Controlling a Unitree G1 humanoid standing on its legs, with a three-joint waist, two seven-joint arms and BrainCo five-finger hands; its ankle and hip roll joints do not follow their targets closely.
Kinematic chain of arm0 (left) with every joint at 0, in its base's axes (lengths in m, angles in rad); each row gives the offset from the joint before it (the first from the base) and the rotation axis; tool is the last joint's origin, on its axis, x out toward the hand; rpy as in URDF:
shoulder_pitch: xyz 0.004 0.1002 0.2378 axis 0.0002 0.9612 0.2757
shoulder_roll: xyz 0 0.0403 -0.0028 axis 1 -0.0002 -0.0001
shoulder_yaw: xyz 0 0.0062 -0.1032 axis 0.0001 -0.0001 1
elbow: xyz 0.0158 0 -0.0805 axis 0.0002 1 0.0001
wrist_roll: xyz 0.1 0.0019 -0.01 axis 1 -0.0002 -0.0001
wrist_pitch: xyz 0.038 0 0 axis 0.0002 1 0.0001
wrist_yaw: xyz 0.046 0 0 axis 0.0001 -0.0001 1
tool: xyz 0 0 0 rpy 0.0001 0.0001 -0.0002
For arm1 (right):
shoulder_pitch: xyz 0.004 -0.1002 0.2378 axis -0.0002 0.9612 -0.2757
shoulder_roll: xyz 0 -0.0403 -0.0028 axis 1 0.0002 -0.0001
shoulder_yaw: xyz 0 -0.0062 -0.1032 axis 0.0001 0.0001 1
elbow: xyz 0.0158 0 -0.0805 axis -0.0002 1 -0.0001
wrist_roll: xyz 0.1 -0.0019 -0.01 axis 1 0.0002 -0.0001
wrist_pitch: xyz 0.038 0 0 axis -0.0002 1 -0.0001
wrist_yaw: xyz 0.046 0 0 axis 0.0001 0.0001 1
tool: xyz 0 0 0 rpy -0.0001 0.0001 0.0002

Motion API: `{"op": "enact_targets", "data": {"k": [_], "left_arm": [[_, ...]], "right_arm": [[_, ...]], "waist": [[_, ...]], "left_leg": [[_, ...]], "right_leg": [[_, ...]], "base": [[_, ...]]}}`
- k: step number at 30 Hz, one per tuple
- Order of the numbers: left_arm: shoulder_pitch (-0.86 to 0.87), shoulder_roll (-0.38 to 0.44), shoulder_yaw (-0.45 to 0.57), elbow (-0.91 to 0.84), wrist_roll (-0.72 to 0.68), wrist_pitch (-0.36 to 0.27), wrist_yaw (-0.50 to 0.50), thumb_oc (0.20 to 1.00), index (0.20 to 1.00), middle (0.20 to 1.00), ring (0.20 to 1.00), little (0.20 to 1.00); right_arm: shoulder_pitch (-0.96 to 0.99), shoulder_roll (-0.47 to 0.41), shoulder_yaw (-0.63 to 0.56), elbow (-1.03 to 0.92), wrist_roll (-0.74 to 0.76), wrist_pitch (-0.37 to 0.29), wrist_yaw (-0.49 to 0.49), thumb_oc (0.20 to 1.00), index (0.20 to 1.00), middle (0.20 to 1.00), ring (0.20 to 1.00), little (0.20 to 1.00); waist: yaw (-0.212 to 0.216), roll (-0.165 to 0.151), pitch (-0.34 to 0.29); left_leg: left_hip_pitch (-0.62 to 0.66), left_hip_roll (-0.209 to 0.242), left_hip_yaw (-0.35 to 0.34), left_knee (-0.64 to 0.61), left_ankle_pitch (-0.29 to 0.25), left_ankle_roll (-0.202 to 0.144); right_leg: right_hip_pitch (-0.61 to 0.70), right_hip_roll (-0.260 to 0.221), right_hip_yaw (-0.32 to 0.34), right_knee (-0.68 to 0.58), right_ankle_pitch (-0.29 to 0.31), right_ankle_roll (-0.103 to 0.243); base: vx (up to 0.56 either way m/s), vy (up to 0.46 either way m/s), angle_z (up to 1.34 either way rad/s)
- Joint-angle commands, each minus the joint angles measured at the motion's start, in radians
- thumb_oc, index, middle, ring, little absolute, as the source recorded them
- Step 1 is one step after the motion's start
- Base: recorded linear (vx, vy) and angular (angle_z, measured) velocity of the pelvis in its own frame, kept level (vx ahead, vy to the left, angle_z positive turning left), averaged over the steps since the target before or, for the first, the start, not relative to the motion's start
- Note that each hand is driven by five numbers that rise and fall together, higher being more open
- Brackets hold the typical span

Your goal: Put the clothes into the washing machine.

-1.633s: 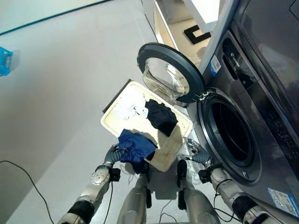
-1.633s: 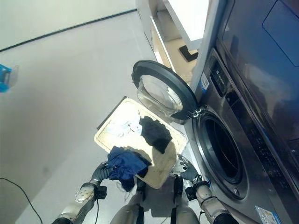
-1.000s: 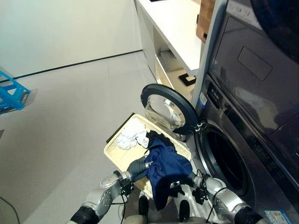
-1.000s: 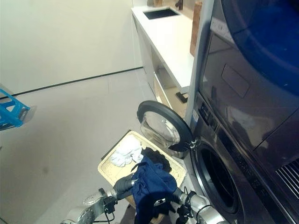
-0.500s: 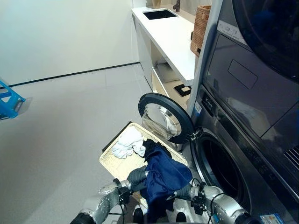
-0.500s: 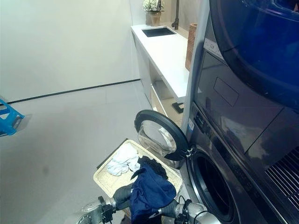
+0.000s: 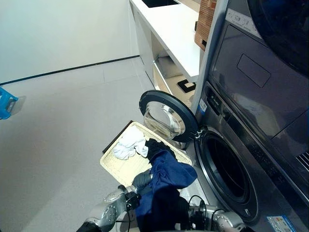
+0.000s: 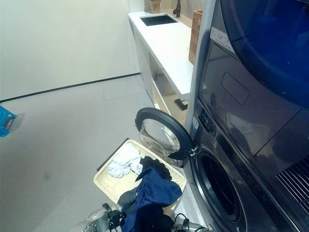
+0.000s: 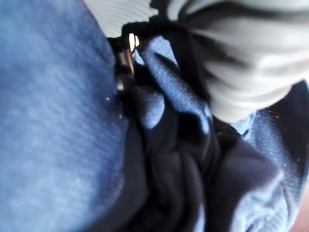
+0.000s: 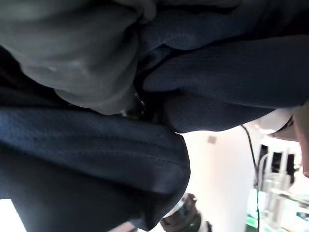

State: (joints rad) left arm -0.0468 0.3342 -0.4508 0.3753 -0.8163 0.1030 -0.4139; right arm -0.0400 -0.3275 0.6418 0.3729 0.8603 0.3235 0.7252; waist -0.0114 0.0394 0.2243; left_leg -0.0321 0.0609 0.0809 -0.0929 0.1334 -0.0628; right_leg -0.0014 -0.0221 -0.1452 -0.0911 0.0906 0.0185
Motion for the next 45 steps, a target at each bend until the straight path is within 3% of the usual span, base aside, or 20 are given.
{"op": "enact_targets", "data": {"k": [1, 4, 7, 10, 13, 15, 18, 20, 24, 25, 32, 36, 37, 39, 40, 42, 43, 45], "left_arm": [[-0.103, -0.047, -0.014, 0.007, 0.066, -0.145, 0.216, 1.000, 1.000, 1.000, 1.000, 1.000], [-0.116, -0.041, -0.008, 0.002, 0.169, -0.223, 0.432, 1.000, 1.000, 1.000, 1.000, 1.000], [-0.131, -0.029, -0.006, 0.003, 0.264, -0.267, 0.566, 1.000, 1.000, 1.000, 1.000, 1.000], [-0.163, -0.005, -0.018, 0.023, 0.372, -0.271, 0.716, 1.000, 1.000, 1.000, 1.000, 1.000], [-0.188, 0.019, -0.030, 0.046, 0.451, -0.225, 0.796, 1.000, 1.000, 1.000, 1.000, 1.000], [-0.194, 0.029, -0.031, 0.055, 0.471, -0.194, 0.819, 1.000, 1.000, 1.000, 1.000, 1.000], [-0.210, 0.044, -0.025, 0.115, 0.454, -0.137, 0.824, 1.000, 1.000, 1.000, 1.000, 1.000], [-0.209, 0.043, -0.019, 0.130, 0.445, -0.128, 0.811, 1.000, 1.000, 1.000, 1.000, 1.000], [-0.205, 0.038, 0.005, 0.206, 0.449, -0.124, 0.815, 1.000, 1.000, 1.000, 1.000, 1.000], [-0.205, 0.038, 0.005, 0.206, 0.449, -0.124, 0.815, 1.000, 1.000, 1.000, 1.000, 1.000], [-0.195, 0.004, 0.098, 0.391, 0.431, -0.239, 0.913, 1.000, 1.000, 1.000, 1.000, 1.000], [-0.178, -0.025, 0.172, 0.478, 0.426, -0.314, 0.891, 1.000, 1.000, 1.000, 1.000, 1.000], [-0.178, -0.025, 0.172, 0.478, 0.426, -0.314, 0.891, 1.000, 1.000, 1.000, 1.000, 1.000], [-0.166, -0.025, 0.196, 0.510, 0.413, -0.339, 0.866, 1.000, 1.000, 1.000, 1.000, 1.000], [-0.158, -0.019, 0.203, 0.531, 0.406, -0.357, 0.847, 1.000, 1.000, 1.000, 1.000, 1.000], [-0.158, -0.006, 0.209, 0.539, 0.413, -0.364, 0.834, 1.000, 1.000, 1.000, 1.000, 1.000], [-0.153, 0.012, 0.210, 0.532, 0.419, -0.368, 0.823, 1.000, 1.000, 1.000, 1.000, 1.000], [-0.152, 0.040, 0.203, 0.505, 0.415, -0.356, 0.821, 1.000, 1.000, 1.000, 1.000, 1.000]], "right_arm": [[-0.054, 0.096, 0.047, -0.083, 0.086, 0.020, 0.035, 0.200, 0.200, 0.200, 0.200, 0.200], [-0.058, 0.096, 0.043, -0.061, 0.089, 0.013, 0.010, 0.200, 0.200, 0.200, 0.200, 0.200], [-0.070, 0.093, 0.041, -0.040, 0.085, 0.002, 0.002, 0.200, 0.200, 0.200, 0.200, 0.200], [-0.097, 0.092, 0.033, -0.010, 0.128, -0.014, -0.018, 0.200, 0.200, 0.200, 0.200, 0.200], [-0.114, 0.096, 0.012, 0.017, 0.214, -0.038, -0.056, 0.200, 0.200, 0.200, 0.200, 0.200], [-0.120, 0.100, -0.002, 0.026, 0.248, -0.058, -0.079, 0.200, 0.200, 0.200, 0.200, 0.200], [-0.147, 0.114, -0.053, 0.073, 0.375, -0.159, -0.166, 0.200, 0.200, 0.200, 0.200, 0.200], [-0.153, 0.120, -0.065, 0.083, 0.406, -0.183, -0.187, 0.200, 0.200, 0.200, 0.200, 0.200], [-0.187, 0.125, -0.139, 0.157, 0.530, -0.301, -0.232, 0.200, 0.200, 0.200, 0.200, 0.200], [-0.187, 0.125, -0.139, 0.157, 0.530, -0.301, -0.232, 0.200, 0.200, 0.200, 0.200, 0.200], [-0.291, 0.120, -0.370, 0.349, 0.754, -0.544, -0.391, 0.200, 0.200, 0.200, 0.200, 0.200], [-0.355, 0.080, -0.596, 0.447, 0.904, -0.658, -0.462, 0.200, 0.200, 0.200, 0.200, 0.200], [-0.355, 0.080, -0.596, 0.447, 0.904, -0.658, -0.462, 0.200, 0.200, 0.200, 0.200, 0.200], [-0.405, 0.023, -0.738, 0.491, 0.971, -0.764, -0.533, 0.200, 0.200, 0.200, 0.200, 0.200], [-0.437, -0.024, -0.823, 0.519, 1.020, -0.887, -0.597, 0.200, 0.200, 0.200, 0.200, 0.200], [-0.463, -0.082, -0.913, 0.541, 1.041, -0.992, -0.654, 0.200, 0.200, 0.200, 0.200, 0.200], [-0.482, -0.146, -0.984, 0.525, 1.109, -1.171, -0.722, 0.200, 0.200, 0.200, 0.200, 0.200], [-0.503, -0.201, -1.080, 0.432, 1.112, -1.398, -0.827, 0.200, 0.200, 0.200, 0.200, 0.200]], "waist": [[0.003, -0.041, 0.067], [0.008, -0.044, 0.091], [0.009, -0.043, 0.112], [0.009, -0.037, 0.144], [0.004, -0.028, 0.164], [0.002, -0.023, 0.172], [-0.009, -0.003, 0.197], [-0.011, 0.002, 0.202], [-0.018, 0.025, 0.229], [-0.018, 0.025, 0.229], [-0.030, 0.073, 0.272], [-0.041, 0.096, 0.287], [-0.041, 0.096, 0.287], [-0.047, 0.106, 0.292], [-0.049, 0.110, 0.295], [-0.044, 0.109, 0.295], [-0.039, 0.106, 0.296], [-0.034, 0.098, 0.296]], "left_leg": [[0.038, -0.094, 0.052, 0.007, -0.101, 0.035], [0.019, -0.095, 0.048, 0.009, -0.093, 0.034], [0.004, -0.096, 0.046, 0.011, -0.088, 0.033], [-0.022, -0.096, 0.042, 0.013, -0.077, 0.028], [-0.036, -0.095, 0.039, 0.012, -0.072, 0.024], [-0.042, -0.095, 0.038, 0.011, -0.069, 0.022], [-0.064, -0.096, 0.037, 0.011, -0.059, 0.015], [-0.067, -0.097, 0.037, 0.011, -0.058, 0.014], [-0.082, -0.102, 0.046, 0.011, -0.053, 0.008], [-0.082, -0.102, 0.046, 0.011, -0.053, 0.008], [-0.098, -0.107, 0.068, 0.018, -0.051, -0.003], [-0.099, -0.106, 0.080, 0.027, -0.058, -0.008], [-0.099, -0.106, 0.080, 0.027, -0.058, -0.008], [-0.097, -0.103, 0.085, 0.037, -0.073, -0.012], [-0.104, -0.101, 0.089, 0.046, -0.080, -0.012], [-0.120, -0.099, 0.090, 0.055, -0.079, -0.011], [-0.134, -0.098, 0.088, 0.062, -0.084, -0.010], [-0.156, -0.096, 0.079, 0.063, -0.087, -0.007]], "right_leg": [[-0.010, -0.015, -0.006, 0.024, -0.037, 0.059], [-0.023, -0.015, -0.008, 0.023, -0.031, 0.056], [-0.039, -0.013, -0.009, 0.023, -0.027, 0.053], [-0.065, -0.012, -0.008, 0.023, -0.018, 0.050], [-0.082, -0.012, -0.009, 0.022, -0.014, 0.050], [-0.090, -0.012, -0.010, 0.022, -0.013, 0.050], [-0.120, -0.014, -0.009, 0.028, -0.007, 0.051], [-0.126, -0.014, -0.008, 0.030, -0.006, 0.051], [-0.149, -0.019, -0.008, 0.035, -0.002, 0.051], [-0.149, -0.019, -0.008, 0.035, -0.002, 0.051], [-0.182, -0.028, 0.002, 0.050, -0.003, 0.052], [-0.193, -0.030, 0.006, 0.066, -0.011, 0.052], [-0.193, -0.030, 0.006, 0.066, -0.011, 0.052], [-0.195, -0.031, 0.009, 0.078, -0.026, 0.055], [-0.202, -0.031, 0.012, 0.084, -0.031, 0.055], [-0.215, -0.030, 0.013, 0.088, -0.025, 0.056], [-0.225, -0.029, 0.012, 0.092, -0.026, 0.059], [-0.247, -0.024, 0.012, 0.097, -0.025, 0.063]], "base": [[-0.06, -0.044, 0.01], [-0.06, -0.044, 0.03], [-0.06, -0.039, 0.01], [-0.06, -0.040, 0.03], [-0.01, -0.026, 0.04], [0.01, -0.012, 0.04], [0.00, 0.000, 0.00], [0.02, 0.002, 0.00], [0.05, 0.000, -0.02], [0.05, -0.016, 0.00], [0.06, -0.013, 0.00], [0.06, -0.003, 0.00], [0.05, 0.003, -0.01], [0.09, -0.005, -0.06], [0.07, -0.035, -0.05], [0.04, -0.082, -0.04], [0.06, -0.135, -0.13], [0.01, -0.152, -0.09]]}}
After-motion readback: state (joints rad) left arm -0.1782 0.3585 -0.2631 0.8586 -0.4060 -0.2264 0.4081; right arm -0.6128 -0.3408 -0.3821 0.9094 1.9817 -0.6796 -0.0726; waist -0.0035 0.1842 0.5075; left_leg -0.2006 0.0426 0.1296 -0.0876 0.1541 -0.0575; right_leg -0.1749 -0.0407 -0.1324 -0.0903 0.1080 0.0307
